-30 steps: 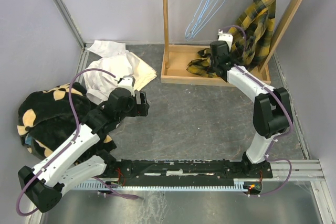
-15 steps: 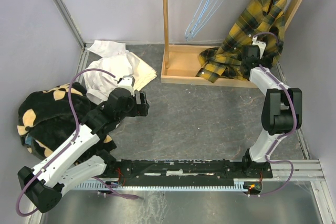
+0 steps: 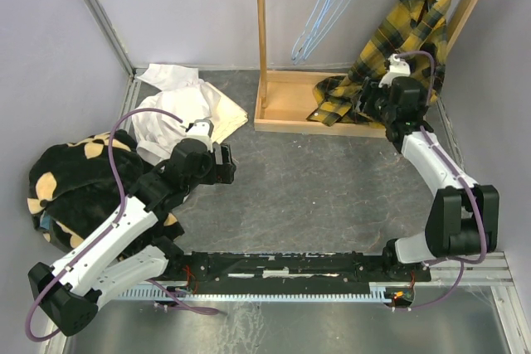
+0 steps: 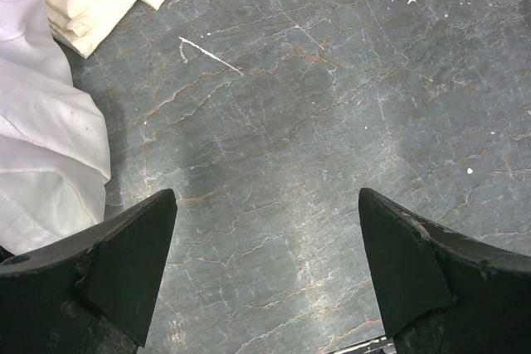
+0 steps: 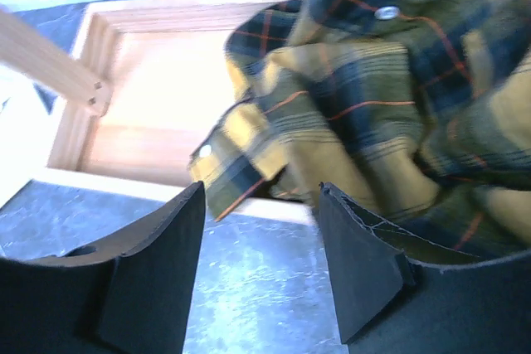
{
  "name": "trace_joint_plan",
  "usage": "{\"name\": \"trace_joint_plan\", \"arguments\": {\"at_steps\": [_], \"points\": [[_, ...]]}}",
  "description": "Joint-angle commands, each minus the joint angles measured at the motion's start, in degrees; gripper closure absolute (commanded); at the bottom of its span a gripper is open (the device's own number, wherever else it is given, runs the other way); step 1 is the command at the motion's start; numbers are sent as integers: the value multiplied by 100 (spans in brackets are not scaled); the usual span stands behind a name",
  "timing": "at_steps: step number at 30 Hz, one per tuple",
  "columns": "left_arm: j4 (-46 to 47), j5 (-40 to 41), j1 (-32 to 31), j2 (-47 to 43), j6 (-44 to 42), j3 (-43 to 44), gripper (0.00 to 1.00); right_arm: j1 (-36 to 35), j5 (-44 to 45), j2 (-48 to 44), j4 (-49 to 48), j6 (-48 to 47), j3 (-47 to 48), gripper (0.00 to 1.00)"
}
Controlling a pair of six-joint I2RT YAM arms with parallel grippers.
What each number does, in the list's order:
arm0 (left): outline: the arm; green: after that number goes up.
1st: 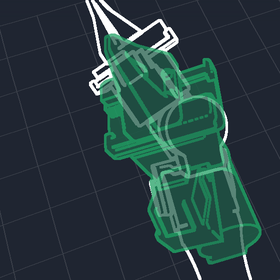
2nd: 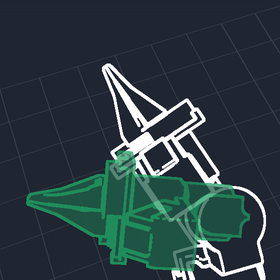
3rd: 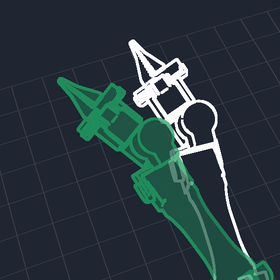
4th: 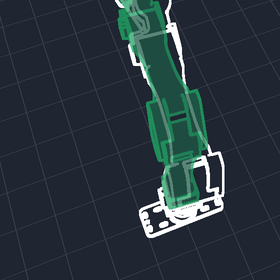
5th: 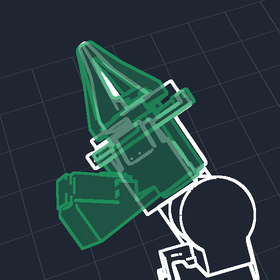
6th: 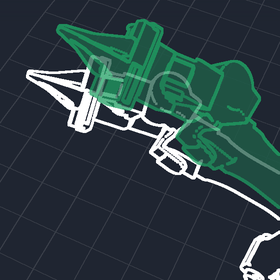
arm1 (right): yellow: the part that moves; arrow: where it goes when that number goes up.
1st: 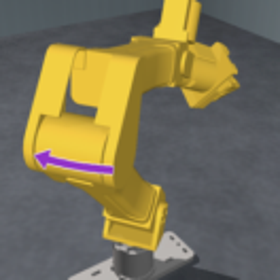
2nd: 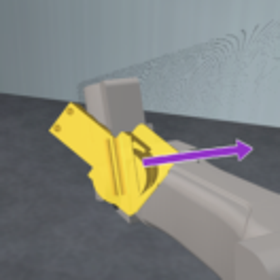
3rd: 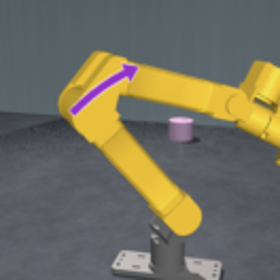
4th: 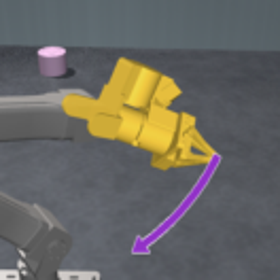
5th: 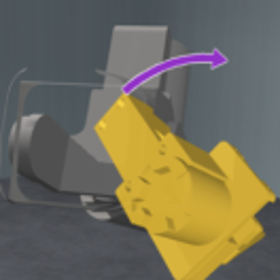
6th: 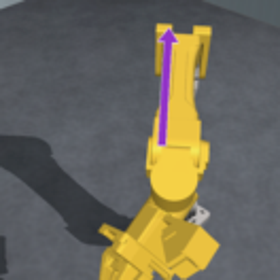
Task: Place the shirt on the hanger
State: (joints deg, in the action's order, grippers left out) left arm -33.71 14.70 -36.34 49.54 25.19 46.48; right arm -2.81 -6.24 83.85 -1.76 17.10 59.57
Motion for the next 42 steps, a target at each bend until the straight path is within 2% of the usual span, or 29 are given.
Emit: {"name": "trace_joint_plan", "arguments": {"at_steps": [1,7,12,17,24,28,33,42], "points": [[251,1,29,6,-137,17,4,-526,-157,-535,-238,-151,-287,33],[154,320,28,-64,-52,103,4,-1056,609,-1425,541,-356,-595,18],[102,837,30,-144,12,374,1,-1132,767,-2516,1708,-646,-419,1],[57,1496,31,-341,9,682,1,-1134,938,-3760,2855,-975,122,1],[-44,2403,26,-770,-408,1086,1,-1125,1627,-5266,3794,-900,509,1],[-60,2379,30,-1101,-377,940,1,-1121,1997,-6054,4232,-537,292,1],[25,2040,30,-1423,-205,418,1,-1128,2066,-6879,4367,-69,-592,1],[-72,2002,30,-1614,-116,155,1,-1123,2136,-7301,4555,314,-1202,1]]}}
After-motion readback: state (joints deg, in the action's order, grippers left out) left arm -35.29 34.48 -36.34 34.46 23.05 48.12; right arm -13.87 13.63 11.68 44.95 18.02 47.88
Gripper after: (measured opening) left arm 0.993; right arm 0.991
